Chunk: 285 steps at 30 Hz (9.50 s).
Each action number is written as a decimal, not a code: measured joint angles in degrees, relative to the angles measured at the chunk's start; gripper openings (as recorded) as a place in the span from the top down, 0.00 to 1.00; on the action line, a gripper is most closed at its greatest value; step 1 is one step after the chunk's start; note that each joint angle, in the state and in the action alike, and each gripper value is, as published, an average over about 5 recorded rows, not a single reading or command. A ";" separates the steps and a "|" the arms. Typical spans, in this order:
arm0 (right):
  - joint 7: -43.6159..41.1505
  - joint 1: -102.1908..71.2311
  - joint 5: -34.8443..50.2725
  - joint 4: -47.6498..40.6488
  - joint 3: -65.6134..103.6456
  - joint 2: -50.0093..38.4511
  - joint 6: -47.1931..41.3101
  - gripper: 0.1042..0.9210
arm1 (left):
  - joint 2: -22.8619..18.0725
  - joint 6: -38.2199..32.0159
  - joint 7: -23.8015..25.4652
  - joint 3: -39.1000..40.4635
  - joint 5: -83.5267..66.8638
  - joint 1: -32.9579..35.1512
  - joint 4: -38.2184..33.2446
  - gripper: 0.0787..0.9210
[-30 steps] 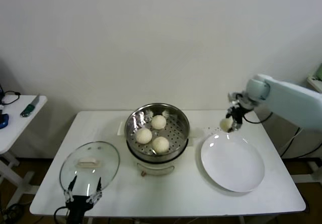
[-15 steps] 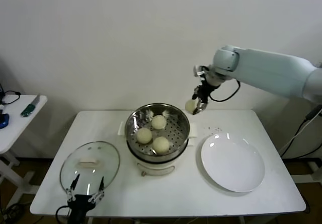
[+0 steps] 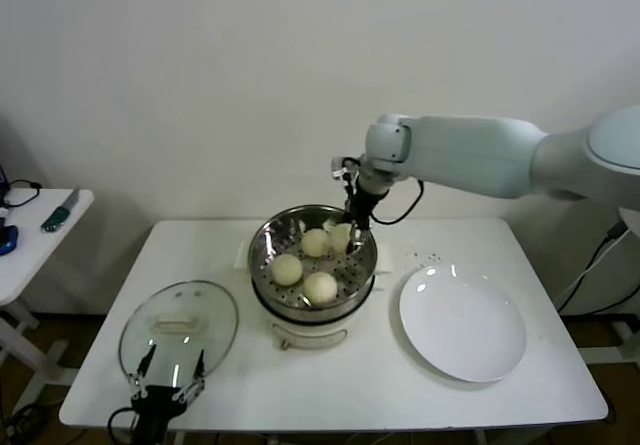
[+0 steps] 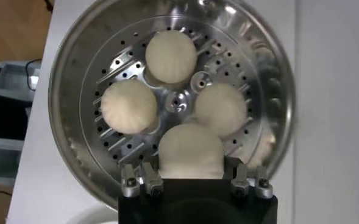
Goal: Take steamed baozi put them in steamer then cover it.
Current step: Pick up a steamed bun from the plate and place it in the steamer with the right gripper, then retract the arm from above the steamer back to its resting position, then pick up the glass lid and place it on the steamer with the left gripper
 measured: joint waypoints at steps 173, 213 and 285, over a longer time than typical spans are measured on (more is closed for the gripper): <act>40.20 -126.75 -38.94 36.30 133.34 -6.26 26.94 0.12 | 11.98 21.54 -3.04 2.92 68.85 -21.92 15.09 0.92; 42.26 -116.56 -41.70 30.35 125.86 -8.03 25.53 0.12 | 20.49 48.74 20.15 28.92 77.36 -41.67 -4.36 0.92; 40.03 -119.96 -42.27 27.86 134.11 -5.97 28.48 0.12 | -5.00 48.74 22.64 43.51 89.63 -53.45 16.83 0.92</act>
